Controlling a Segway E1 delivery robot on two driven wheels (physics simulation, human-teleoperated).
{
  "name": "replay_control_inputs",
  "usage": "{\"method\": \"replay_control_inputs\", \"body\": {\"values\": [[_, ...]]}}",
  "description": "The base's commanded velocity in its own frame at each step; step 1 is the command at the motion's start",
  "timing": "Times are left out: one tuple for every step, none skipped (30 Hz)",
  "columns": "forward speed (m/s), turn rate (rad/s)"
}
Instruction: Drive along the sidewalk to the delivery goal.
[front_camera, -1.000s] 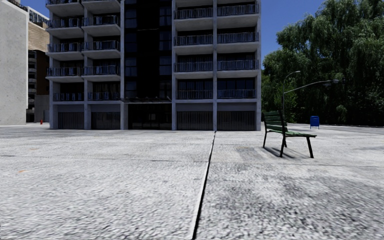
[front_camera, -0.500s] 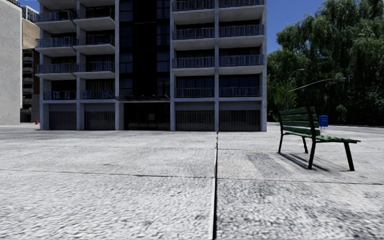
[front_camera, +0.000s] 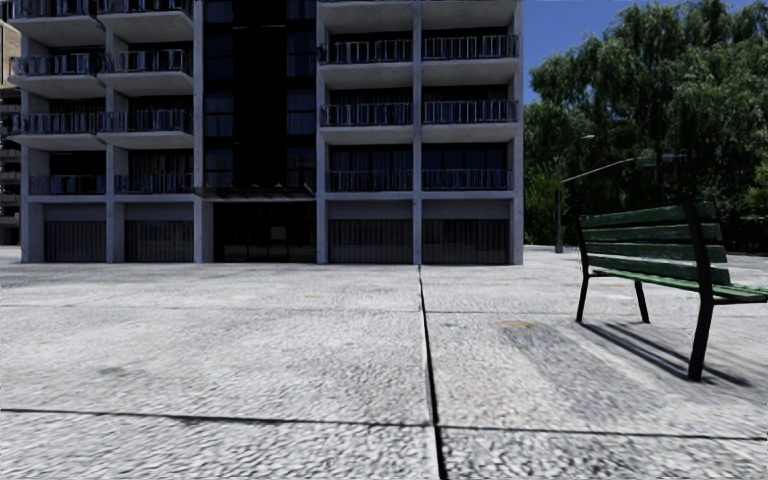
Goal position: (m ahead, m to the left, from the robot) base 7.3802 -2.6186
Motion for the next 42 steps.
{"method": "replay_control_inputs", "body": {"values": [[2.00,-0.32],[2.00,-0.32],[2.00,-0.32],[2.00,-0.32],[2.00,-0.32],[2.00,-0.32],[2.00,-0.32],[2.00,-0.32],[2.00,-0.32],[2.00,-0.32],[2.00,-0.32],[2.00,-0.32],[2.00,-0.32],[2.00,-0.32],[2.00,-0.32],[2.00,-0.32],[2.00,-0.32],[2.00,-0.32],[2.00,-0.32],[2.00,-0.32],[2.00,-0.32],[2.00,-0.32],[2.00,-0.32],[2.00,-0.32],[2.00,-0.32],[2.00,-0.32],[2.00,-0.32],[2.00,-0.32],[2.00,-0.32],[2.00,-0.32],[2.00,-0.32],[2.00,-0.32],[2.00,-0.32],[2.00,-0.32],[2.00,-0.32],[2.00,-0.32],[2.00,-0.32],[2.00,-0.32],[2.00,-0.32],[2.00,-0.32],[2.00,-0.32],[2.00,-0.32]]}}
